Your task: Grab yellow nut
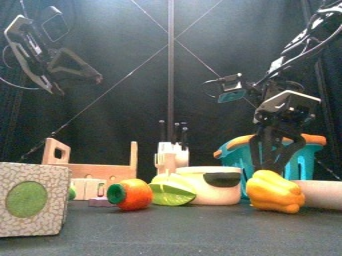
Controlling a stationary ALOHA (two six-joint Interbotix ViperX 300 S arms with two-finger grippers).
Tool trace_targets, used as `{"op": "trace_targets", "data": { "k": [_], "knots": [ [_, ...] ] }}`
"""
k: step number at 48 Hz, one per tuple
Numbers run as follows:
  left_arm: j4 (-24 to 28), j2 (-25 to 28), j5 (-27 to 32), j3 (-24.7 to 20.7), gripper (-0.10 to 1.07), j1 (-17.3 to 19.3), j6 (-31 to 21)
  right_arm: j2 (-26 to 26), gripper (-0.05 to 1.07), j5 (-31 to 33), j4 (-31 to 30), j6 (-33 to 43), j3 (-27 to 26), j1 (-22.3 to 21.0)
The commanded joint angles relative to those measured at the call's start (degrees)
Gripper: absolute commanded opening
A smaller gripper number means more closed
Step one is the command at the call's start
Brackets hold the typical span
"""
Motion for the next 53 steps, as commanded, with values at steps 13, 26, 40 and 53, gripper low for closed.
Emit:
{"op": "trace_targets", "data": {
  "k": [13,26,40,53],
  "knots": [
    [0.0,0.0,-0.6,-0.6,-0.02,0.1,0.1,1.2,0.82,-0.2,-0.3,0.0,-1.8,-0.6],
    [0.0,0.1,-0.6,-0.5,-0.02,0.2,0.1,3.5,0.82,-0.2,-0.4,0.0,-2.4,-1.4],
    [0.0,0.0,-0.6,-0.2,-0.02,0.2,0.1,4.7,0.81,-0.4,-0.4,0.0,-2.1,-1.8],
    [0.0,0.0,-0.6,-0.1,-0.02,0.2,0.0,5.3,0.73,-0.8,-0.4,-0.5,-2.3,-1.9]
  ]
}}
